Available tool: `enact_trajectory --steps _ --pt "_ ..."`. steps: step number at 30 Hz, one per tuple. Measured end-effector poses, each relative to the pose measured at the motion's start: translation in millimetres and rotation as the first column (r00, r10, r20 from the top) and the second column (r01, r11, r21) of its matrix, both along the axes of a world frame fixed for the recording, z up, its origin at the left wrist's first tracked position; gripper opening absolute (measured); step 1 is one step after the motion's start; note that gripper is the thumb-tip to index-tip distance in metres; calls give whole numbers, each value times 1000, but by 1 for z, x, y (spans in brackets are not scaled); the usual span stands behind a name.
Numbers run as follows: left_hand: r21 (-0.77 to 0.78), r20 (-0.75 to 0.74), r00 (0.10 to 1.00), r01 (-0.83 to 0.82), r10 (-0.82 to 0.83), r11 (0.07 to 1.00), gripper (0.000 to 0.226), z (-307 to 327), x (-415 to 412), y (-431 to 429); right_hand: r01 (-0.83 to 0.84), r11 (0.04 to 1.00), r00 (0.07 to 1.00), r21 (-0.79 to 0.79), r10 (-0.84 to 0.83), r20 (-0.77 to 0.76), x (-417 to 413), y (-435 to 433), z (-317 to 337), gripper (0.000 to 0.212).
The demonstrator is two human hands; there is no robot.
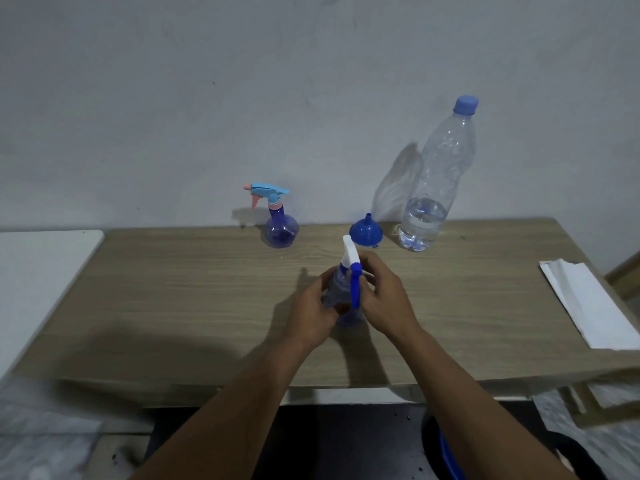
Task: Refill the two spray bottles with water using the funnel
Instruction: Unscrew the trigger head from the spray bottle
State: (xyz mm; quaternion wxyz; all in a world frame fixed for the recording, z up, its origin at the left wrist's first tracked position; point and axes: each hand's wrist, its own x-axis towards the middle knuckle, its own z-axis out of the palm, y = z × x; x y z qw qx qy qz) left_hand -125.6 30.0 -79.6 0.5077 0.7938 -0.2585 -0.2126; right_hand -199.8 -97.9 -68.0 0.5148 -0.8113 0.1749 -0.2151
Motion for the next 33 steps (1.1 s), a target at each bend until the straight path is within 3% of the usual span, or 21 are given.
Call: enact_trajectory --steps 5,9,15,18,21,24,26,30,33 --pt "14 72 997 -36 35 999 50 -3 1 -1 49 996 999 68 -50 13 1 0 0 29" --pt "-54 -103 994 -47 41 997 51 -2 1 -3 1 1000 1000 1 -1 5 1 0 0 32" --pt "-87 -147 988 -61 48 994 47 -2 1 -3 28 1000 1000 13 -27 -12 1 3 3 27" --pt "-74 -121 992 -35 26 997 55 -4 2 -2 -7 1000 1000 -20 7 -10 -5 2 4 38" --pt "-73 -64 997 -36 31 997 61 -5 2 -1 -24 999 998 44 21 64 -15 7 10 61" --pt "-100 -107 994 -41 30 994 47 -8 4 -2 -63 998 995 -4 63 79 -21 8 18 80" --pt "-113 -95 995 -44 33 993 33 -3 3 -3 -110 992 993 -61 112 28 -21 7 22 83" --pt "-99 -137 989 -65 51 993 43 -2 0 -4 -93 989 996 -110 91 -23 -17 6 27 77" --pt "-151 -160 987 -39 14 988 38 -3 3 -6 -41 996 999 -79 41 -1 -11 11 37 78"
